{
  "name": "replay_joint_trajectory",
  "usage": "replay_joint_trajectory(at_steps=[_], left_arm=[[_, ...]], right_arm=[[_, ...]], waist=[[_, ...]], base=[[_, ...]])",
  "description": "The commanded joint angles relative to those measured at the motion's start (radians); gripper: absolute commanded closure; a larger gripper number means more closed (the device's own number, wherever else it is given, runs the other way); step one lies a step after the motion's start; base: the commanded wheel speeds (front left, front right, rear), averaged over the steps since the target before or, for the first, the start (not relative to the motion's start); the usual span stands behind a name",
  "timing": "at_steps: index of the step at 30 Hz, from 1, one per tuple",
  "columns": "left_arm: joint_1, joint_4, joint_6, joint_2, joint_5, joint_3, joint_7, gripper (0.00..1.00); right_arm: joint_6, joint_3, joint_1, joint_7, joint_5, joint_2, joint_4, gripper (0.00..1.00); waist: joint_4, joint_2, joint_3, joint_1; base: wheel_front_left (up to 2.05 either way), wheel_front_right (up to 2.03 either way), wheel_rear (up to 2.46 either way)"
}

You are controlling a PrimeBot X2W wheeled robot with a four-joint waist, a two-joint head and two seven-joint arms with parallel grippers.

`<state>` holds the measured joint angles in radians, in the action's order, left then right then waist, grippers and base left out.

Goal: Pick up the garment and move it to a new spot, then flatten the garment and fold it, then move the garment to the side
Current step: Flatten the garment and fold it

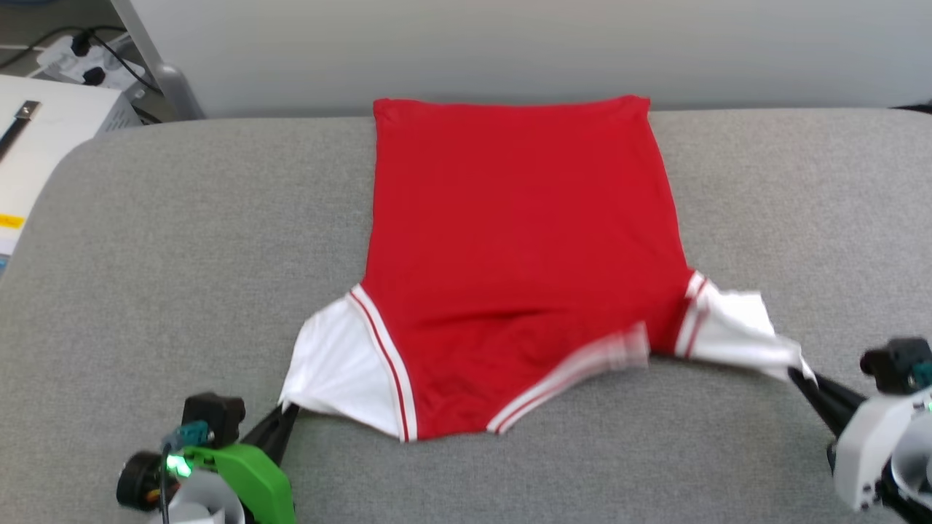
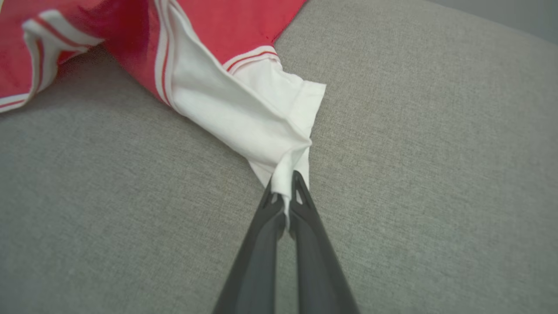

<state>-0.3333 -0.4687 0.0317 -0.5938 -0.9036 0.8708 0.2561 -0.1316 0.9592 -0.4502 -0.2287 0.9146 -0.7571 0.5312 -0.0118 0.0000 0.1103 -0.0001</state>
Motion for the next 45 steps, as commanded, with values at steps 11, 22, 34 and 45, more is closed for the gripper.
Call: replay_joint_trajectory(at_steps=[11,22,34,45], left_arm=[[0.201,0.067,0.064,-0.024,-0.012,-0.037,0.006,1.00],[0.254,0.148,0.104,-0.018,0.021,-0.064,0.006,1.00],[0.185,0.314,0.160,0.028,0.138,-0.154,0.006,1.00],[0.104,0.447,0.194,0.099,0.269,-0.161,0.006,1.00]], right_arm=[[0.001,-0.171,0.330,-0.013,-0.005,-0.017,-0.033,1.00],[0.001,-0.305,0.469,0.118,-0.051,0.002,-0.152,0.00],[0.001,-0.658,0.320,0.220,-0.145,-0.073,-0.382,0.00],[0.001,-0.747,-0.210,0.695,-0.156,-0.048,-0.377,0.00]], waist=[[0.018,0.0000,-0.080,0.0001],[0.025,0.0000,-0.065,0.0001],[0.074,0.0000,0.039,0.0001],[0.193,0.0000,0.240,0.0001]], base=[[0.00,0.00,0.00],[0.00,0.00,0.00],[0.00,0.00,0.00],[0.00,0.00,0.00]])
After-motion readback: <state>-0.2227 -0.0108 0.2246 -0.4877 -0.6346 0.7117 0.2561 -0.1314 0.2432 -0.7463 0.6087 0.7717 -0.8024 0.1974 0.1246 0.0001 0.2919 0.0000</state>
